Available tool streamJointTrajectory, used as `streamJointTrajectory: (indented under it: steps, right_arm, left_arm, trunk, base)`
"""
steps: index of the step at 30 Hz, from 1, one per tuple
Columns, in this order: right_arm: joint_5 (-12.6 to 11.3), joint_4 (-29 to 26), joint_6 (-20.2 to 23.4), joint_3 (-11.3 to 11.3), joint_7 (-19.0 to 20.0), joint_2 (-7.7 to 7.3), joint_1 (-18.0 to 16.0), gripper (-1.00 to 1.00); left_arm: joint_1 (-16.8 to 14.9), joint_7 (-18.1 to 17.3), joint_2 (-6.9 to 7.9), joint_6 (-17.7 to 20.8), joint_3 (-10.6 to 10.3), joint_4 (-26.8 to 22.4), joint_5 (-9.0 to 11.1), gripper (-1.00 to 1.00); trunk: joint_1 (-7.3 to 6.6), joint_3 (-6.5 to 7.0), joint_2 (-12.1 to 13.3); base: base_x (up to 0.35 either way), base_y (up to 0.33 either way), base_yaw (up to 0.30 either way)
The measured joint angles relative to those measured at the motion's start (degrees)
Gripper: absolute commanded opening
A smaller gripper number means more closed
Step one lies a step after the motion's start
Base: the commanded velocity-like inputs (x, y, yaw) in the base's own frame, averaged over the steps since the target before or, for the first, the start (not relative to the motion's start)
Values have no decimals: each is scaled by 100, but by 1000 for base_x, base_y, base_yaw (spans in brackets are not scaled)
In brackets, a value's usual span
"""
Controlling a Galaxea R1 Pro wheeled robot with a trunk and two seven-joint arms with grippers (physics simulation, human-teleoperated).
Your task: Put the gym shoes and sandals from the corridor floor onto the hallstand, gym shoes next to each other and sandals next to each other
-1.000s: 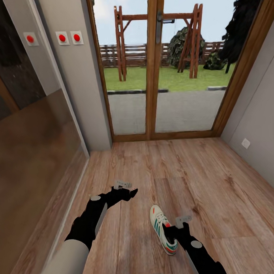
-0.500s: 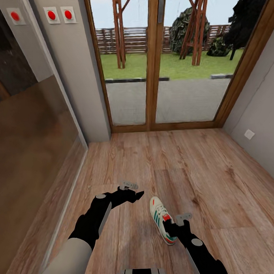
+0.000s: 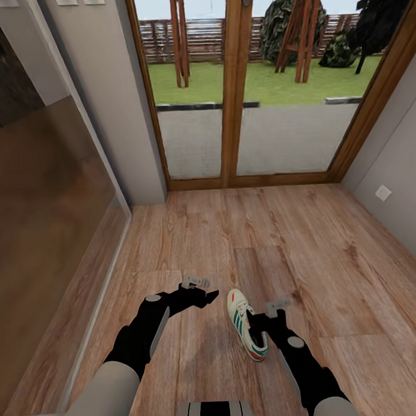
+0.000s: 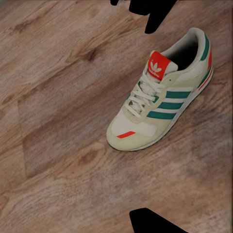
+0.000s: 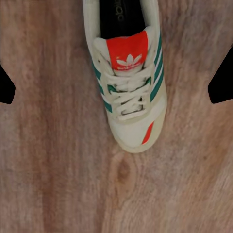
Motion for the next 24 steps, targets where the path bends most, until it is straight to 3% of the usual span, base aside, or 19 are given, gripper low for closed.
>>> streamJointTrajectory:
  steps: [6,24]
  right_arm:
    - [9,61,-10,7,0,0,-188,100]
    - [30,738,-201,19,13,-6,-206,100]
  left_arm:
    - [1,0,0,0,-5,1,1,100]
    - [0,-6,0,0,-5,-7,1,100]
  trunk:
    - [0,-1,0]
    - [0,-1,0]
  base:
    - [0,0,0]
    - [0,0,0]
